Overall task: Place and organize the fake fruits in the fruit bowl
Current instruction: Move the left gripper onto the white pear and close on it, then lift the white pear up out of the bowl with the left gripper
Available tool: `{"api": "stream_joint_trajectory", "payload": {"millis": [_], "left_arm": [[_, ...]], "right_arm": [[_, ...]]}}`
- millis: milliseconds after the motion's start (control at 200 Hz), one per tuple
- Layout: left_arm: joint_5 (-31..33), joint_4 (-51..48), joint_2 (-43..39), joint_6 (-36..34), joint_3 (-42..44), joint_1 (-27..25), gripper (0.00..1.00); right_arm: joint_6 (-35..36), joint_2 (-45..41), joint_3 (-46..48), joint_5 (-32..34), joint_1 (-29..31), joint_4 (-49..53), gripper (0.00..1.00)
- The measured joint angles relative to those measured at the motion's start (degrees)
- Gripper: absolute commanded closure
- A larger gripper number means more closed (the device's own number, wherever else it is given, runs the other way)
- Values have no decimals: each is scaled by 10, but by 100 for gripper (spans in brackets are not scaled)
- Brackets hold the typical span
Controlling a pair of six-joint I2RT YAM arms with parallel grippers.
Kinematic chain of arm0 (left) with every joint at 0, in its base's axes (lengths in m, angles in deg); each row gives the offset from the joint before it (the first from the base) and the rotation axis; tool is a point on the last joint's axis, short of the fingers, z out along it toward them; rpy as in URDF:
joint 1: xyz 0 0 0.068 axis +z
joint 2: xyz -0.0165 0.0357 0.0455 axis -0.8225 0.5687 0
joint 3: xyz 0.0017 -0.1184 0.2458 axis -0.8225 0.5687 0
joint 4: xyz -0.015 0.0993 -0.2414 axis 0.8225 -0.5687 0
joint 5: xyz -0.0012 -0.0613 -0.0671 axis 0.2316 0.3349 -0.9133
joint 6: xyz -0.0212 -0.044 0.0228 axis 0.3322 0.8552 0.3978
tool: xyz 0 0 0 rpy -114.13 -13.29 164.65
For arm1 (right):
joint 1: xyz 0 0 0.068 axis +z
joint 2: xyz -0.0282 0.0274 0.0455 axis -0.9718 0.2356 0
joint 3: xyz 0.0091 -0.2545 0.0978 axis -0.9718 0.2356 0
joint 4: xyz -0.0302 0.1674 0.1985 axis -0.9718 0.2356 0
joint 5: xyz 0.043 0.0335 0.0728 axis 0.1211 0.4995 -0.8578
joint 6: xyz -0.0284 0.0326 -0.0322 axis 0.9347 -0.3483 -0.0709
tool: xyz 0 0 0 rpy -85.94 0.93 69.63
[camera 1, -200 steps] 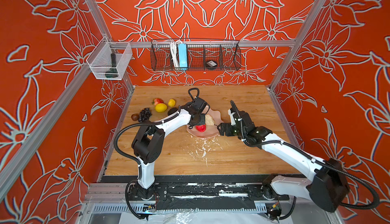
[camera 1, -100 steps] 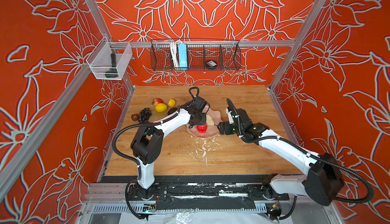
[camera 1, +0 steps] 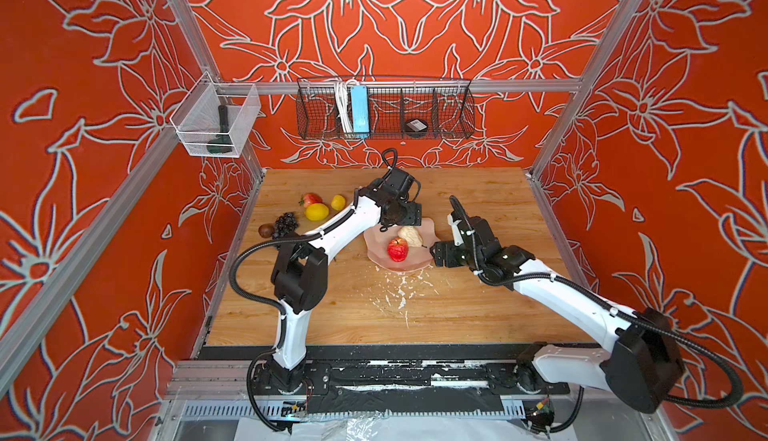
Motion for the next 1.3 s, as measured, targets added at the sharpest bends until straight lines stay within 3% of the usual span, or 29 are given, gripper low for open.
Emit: {"api": "stream_joint_trajectory", "payload": {"millis": [210, 551, 1086, 1296], "left_arm": [[-24, -59, 78, -18, -65, 4, 14], [-46, -106, 139, -32, -129, 4, 14], [-45, -122, 177, -31, -160, 4, 24], [-49, -125, 188, -30, -164, 4, 15]], "right_arm": [[-8, -5, 9, 0, 0, -1, 10], [-12, -5, 10, -1, 0, -5, 10], [-13, -7, 13, -1, 0, -5, 10], [-13, -7, 13, -1, 0, -4, 9]]}}
